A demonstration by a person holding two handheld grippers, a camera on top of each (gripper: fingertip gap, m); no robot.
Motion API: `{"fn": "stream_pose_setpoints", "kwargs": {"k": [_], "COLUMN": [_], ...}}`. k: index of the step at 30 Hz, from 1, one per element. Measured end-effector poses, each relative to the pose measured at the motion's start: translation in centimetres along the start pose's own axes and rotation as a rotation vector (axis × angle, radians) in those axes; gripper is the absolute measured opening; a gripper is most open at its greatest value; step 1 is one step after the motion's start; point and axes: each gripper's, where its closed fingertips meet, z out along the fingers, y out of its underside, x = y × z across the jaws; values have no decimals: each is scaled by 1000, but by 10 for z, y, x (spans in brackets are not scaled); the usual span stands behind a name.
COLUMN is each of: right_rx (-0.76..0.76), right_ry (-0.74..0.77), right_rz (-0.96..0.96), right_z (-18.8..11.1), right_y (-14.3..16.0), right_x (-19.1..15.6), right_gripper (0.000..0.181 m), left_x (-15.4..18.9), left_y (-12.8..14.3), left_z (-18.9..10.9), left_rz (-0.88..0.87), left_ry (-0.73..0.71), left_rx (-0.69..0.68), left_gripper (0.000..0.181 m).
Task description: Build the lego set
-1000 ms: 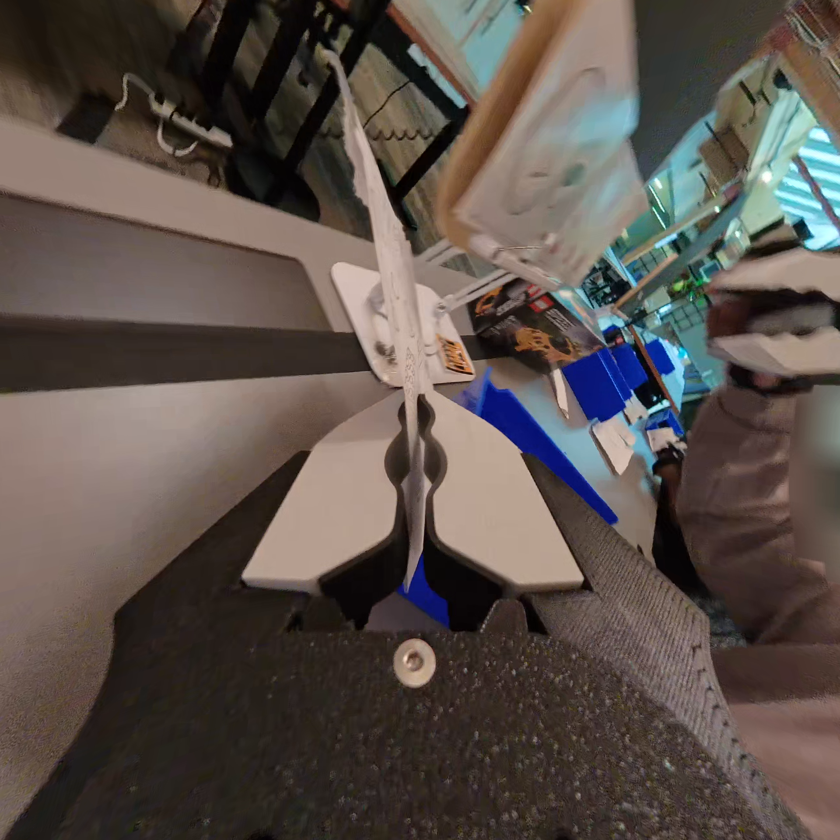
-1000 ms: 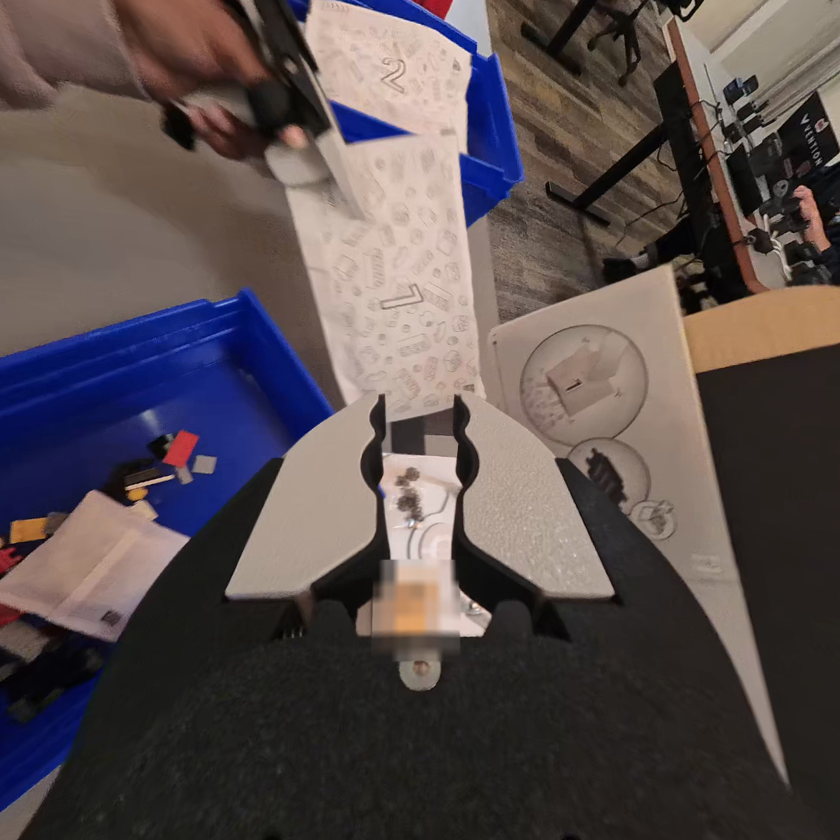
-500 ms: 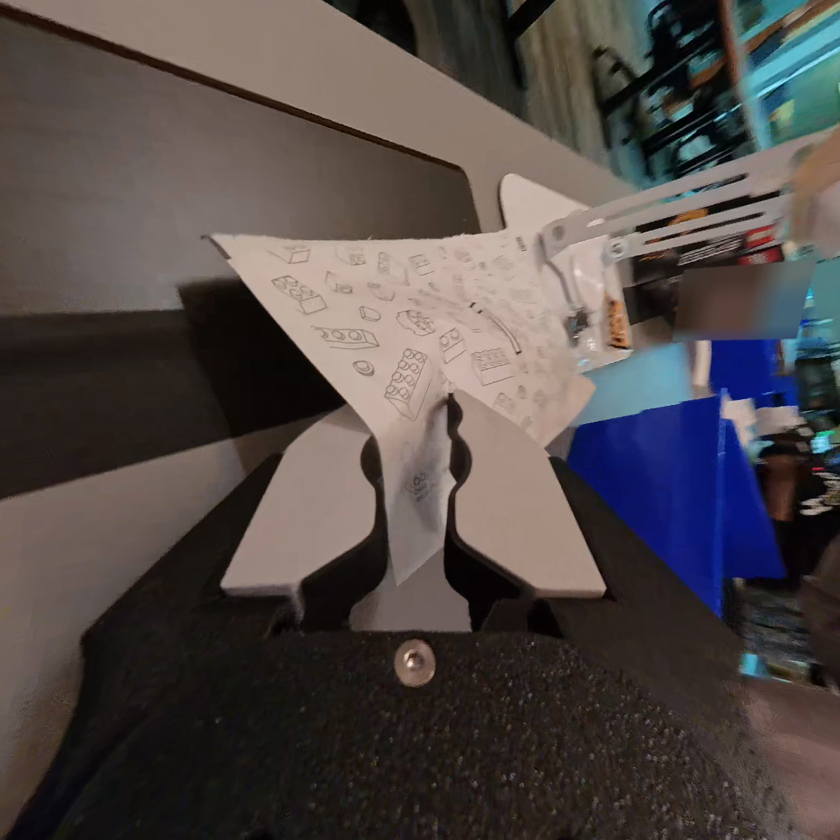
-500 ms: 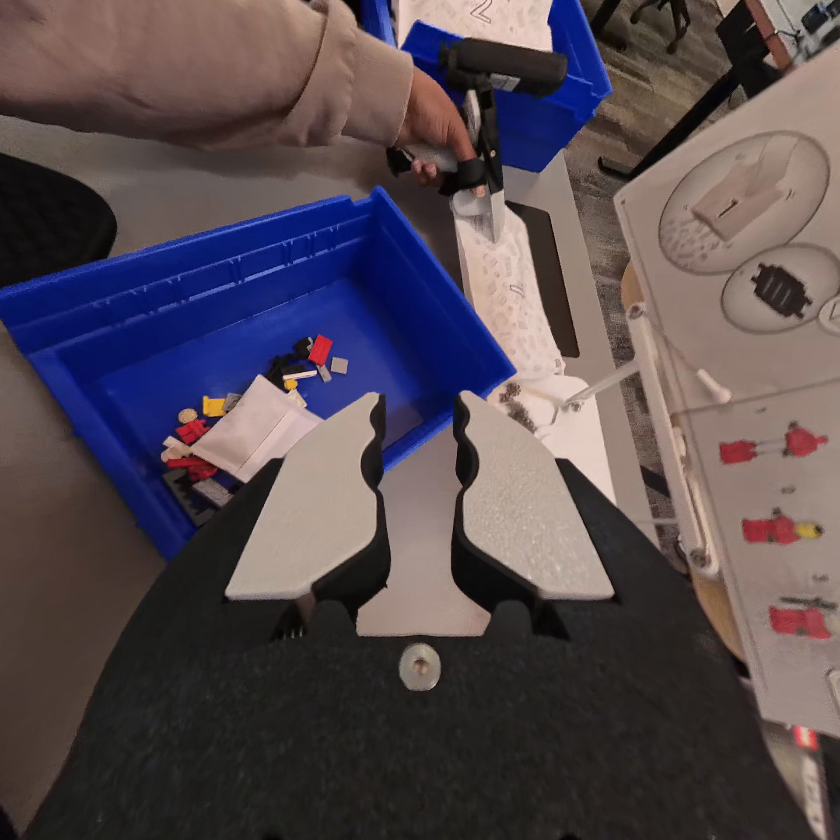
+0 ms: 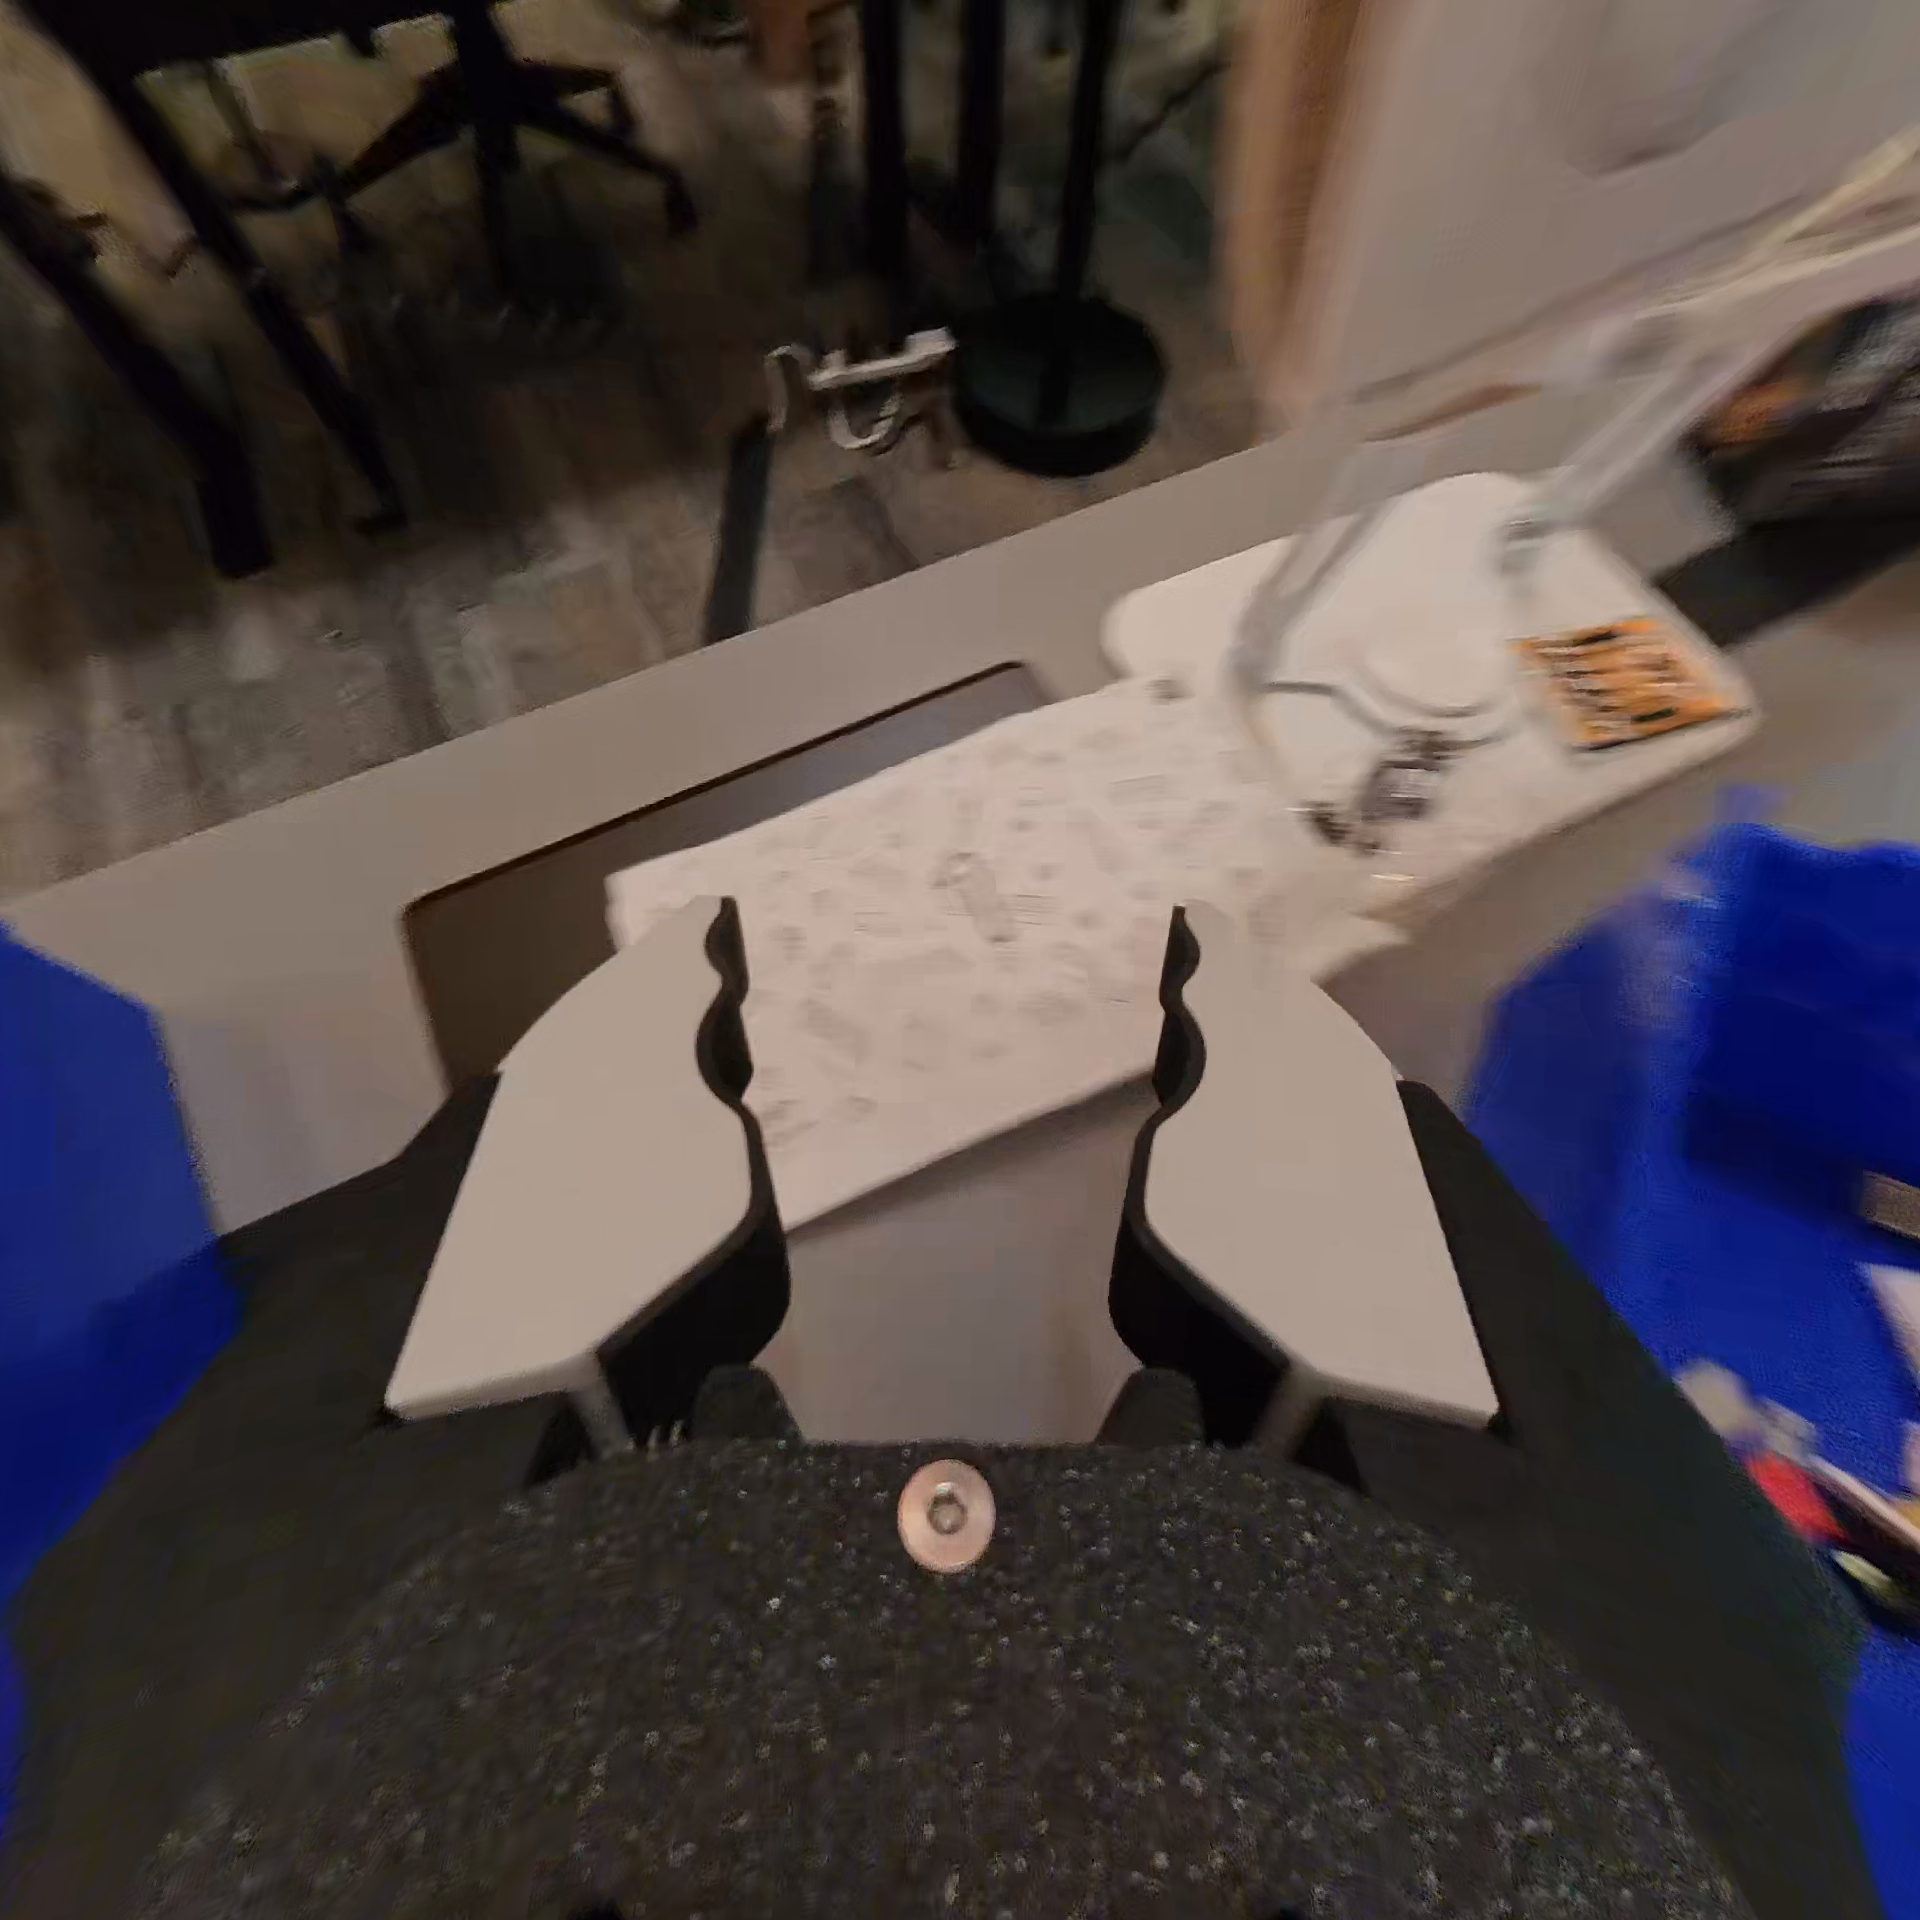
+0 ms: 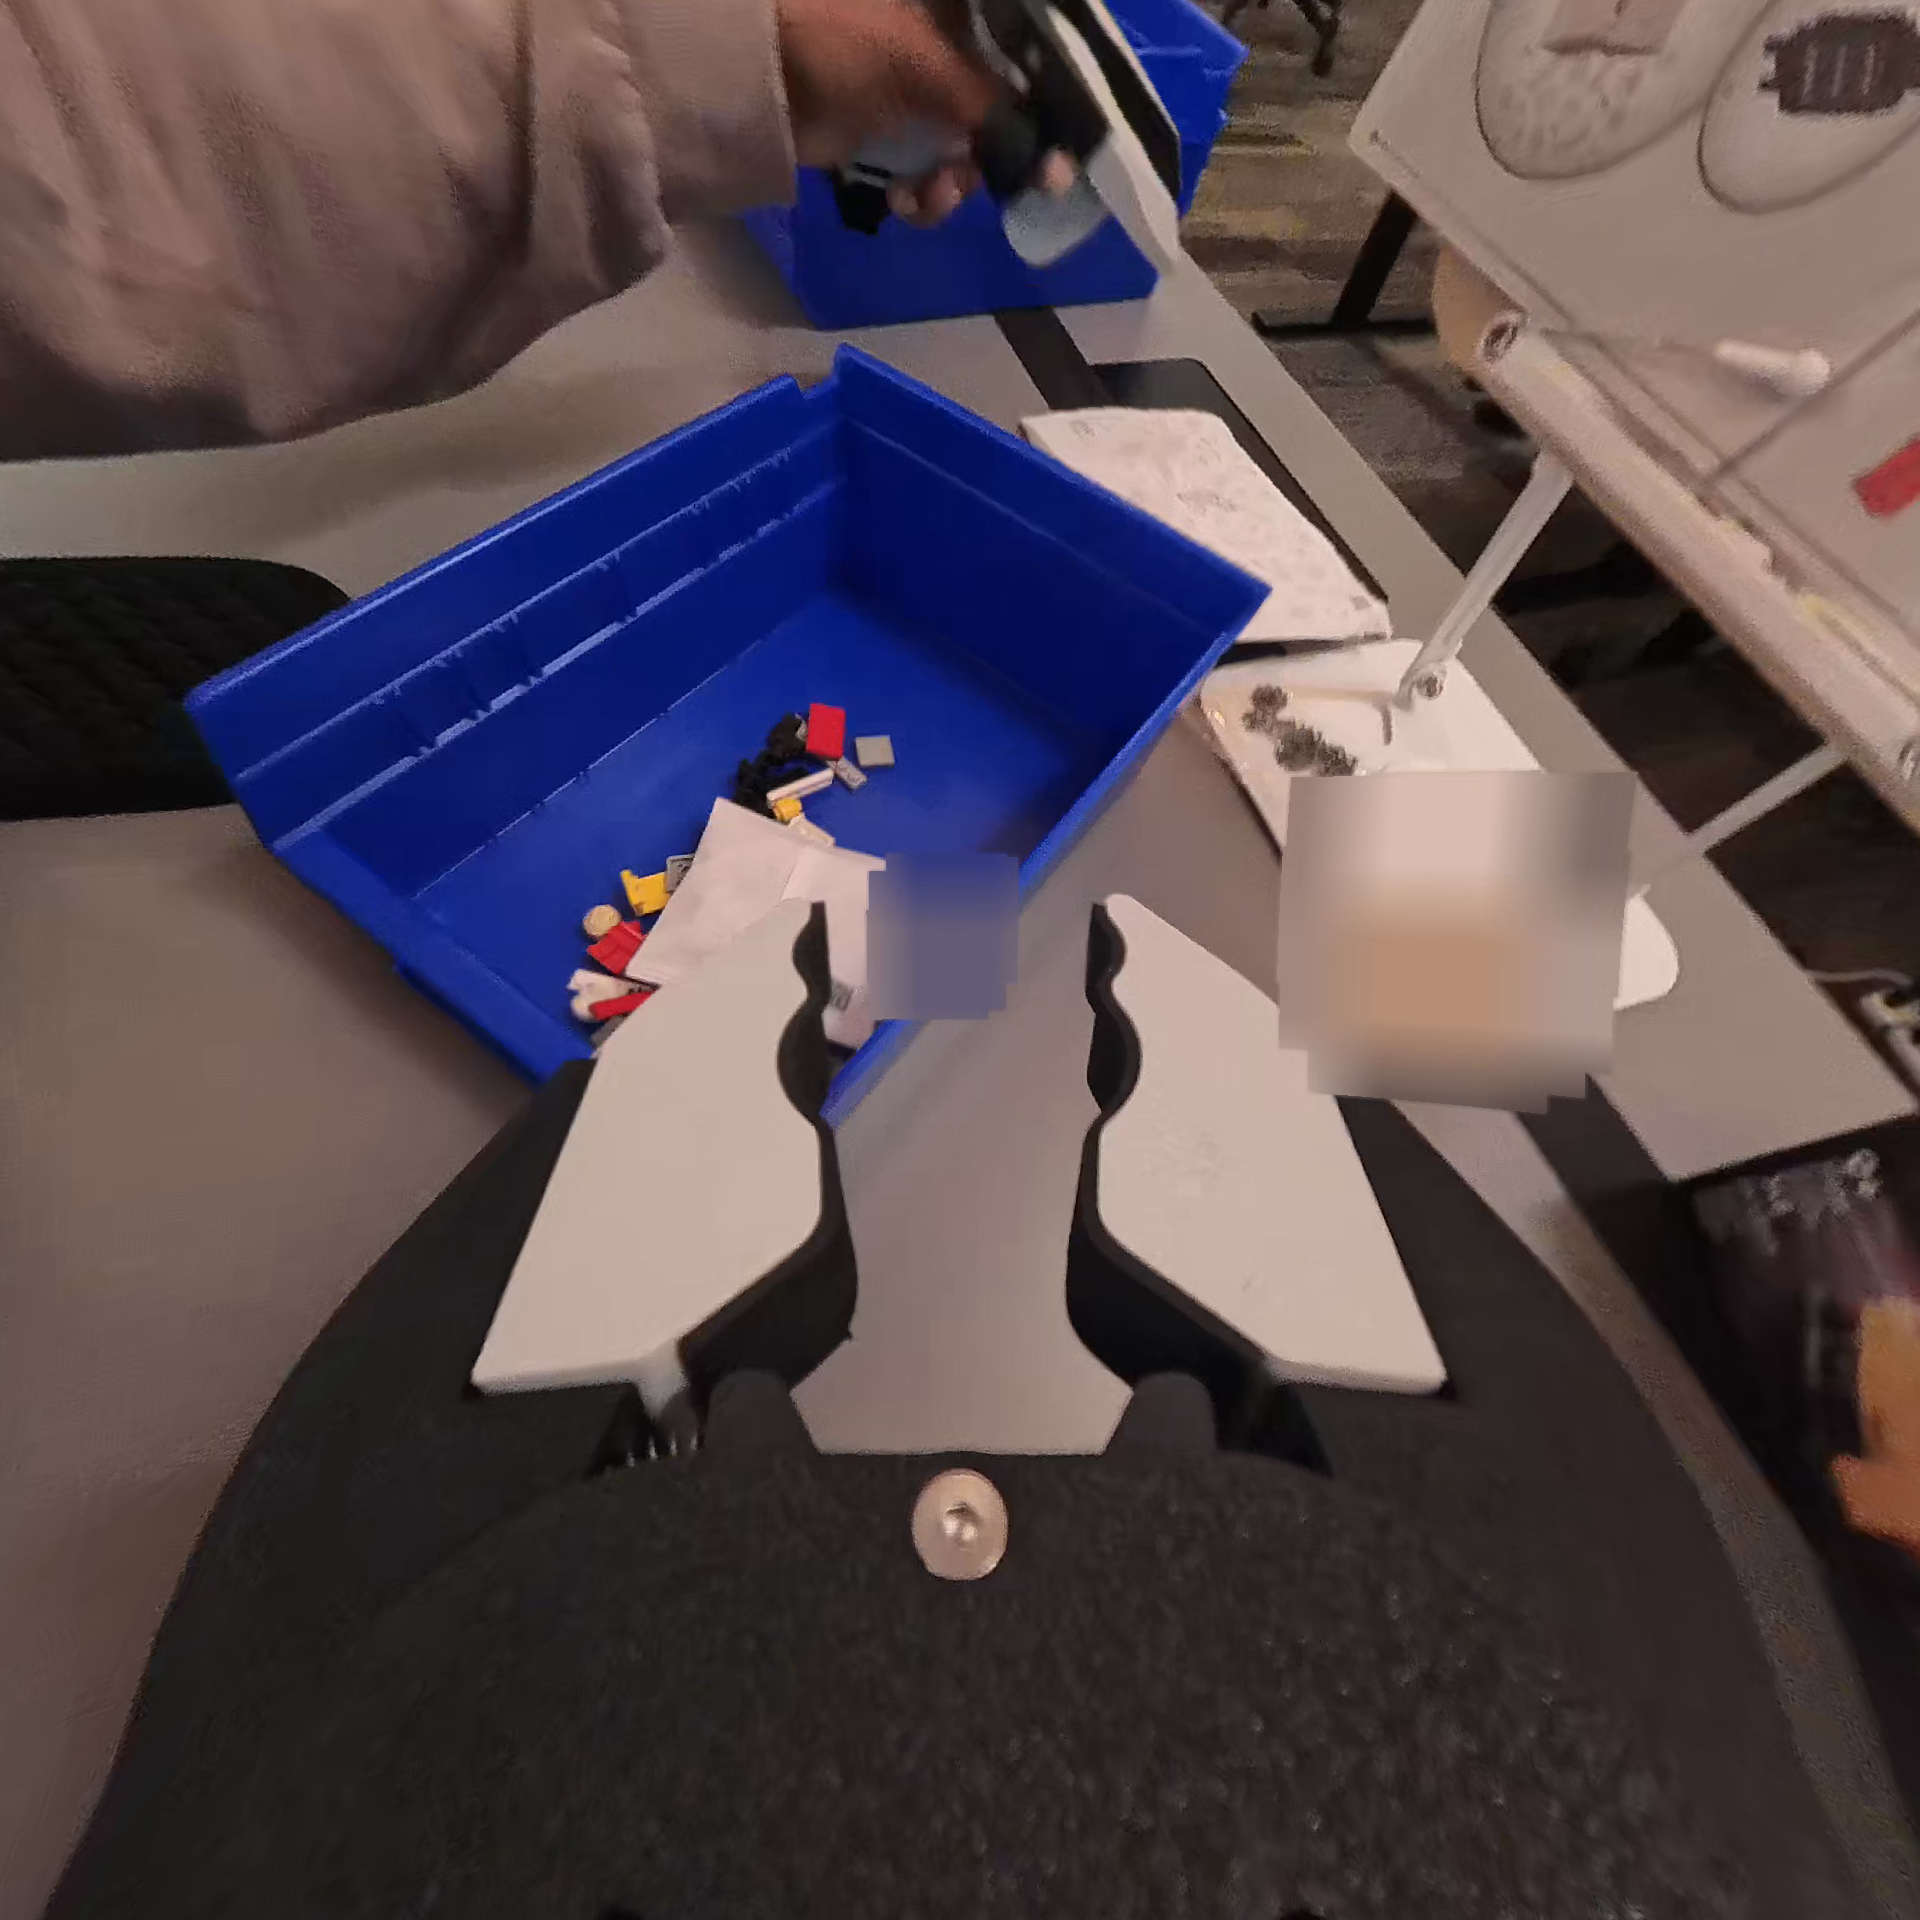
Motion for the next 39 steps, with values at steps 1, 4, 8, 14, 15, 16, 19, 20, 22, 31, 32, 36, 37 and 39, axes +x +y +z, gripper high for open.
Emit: {"fn": "stream_pose_setpoints", "kwargs": {"k": [1, 4, 8, 14, 15, 16, 19, 20, 22, 31, 32, 36, 37, 39], "right_rx": [1, -13, 6, 87, 102, 116, 136, 141, 155, 175, 168, 143, 122, 81], "right_ry": [15, 40, 36, 67, 68, 71, 89, 96, 106, 111, 117, 114, 114, 116], "right_rz": [23, 92, 184, 206, 210, 212, 197, 190, 190, 199, 195, 215, 225, 235], "right_z": [-3, -6, -4, 1, 1, 0, -6, -9, -12, -18, -18, -13, -9, 1], "right_y": [8, 37, 64, 67, 66, 64, 61, 61, 63, 72, 73, 79, 83, 91], "right_x": [-4, -19, -38, -48, -49, -49, -47, -47, -46, -44, -44, -43, -43, -45], "right_gripper": [49, 54, 55, 55, 54, 54, 53, 53, 51, 48, 48, 48, 48, 50], "left_x": [21, 78, 149, 256, 268, 280, 302, 305, 307, 297, 296, 291, 291, 291], "left_y": [-2, 8, 33, 90, 102, 115, 143, 150, 163, 173, 170, 153, 148, 135], "left_z": [-12, -50, -93, -95, -89, -83, -69, -64, -56, -45, -47, -59, -63, -71], "left_rz": [6, 57, 197, 722, 827, 903, 1009, 1050, 1139, 1338, 1314, 1182, 1116, 933], "left_ry": [53, 172, 272, 373, 380, 404, 464, 472, 479, 392, 389, 370, 377, 416], "left_rx": [16, 43, 31, -161, -210, -259, -398, -433, -495, -525, -506, -435, -424, -393], "left_gripper": [75, 70, 56, 51, 52, 52, 52, 52, 53, 19, 14, 1, 1, 0]}}
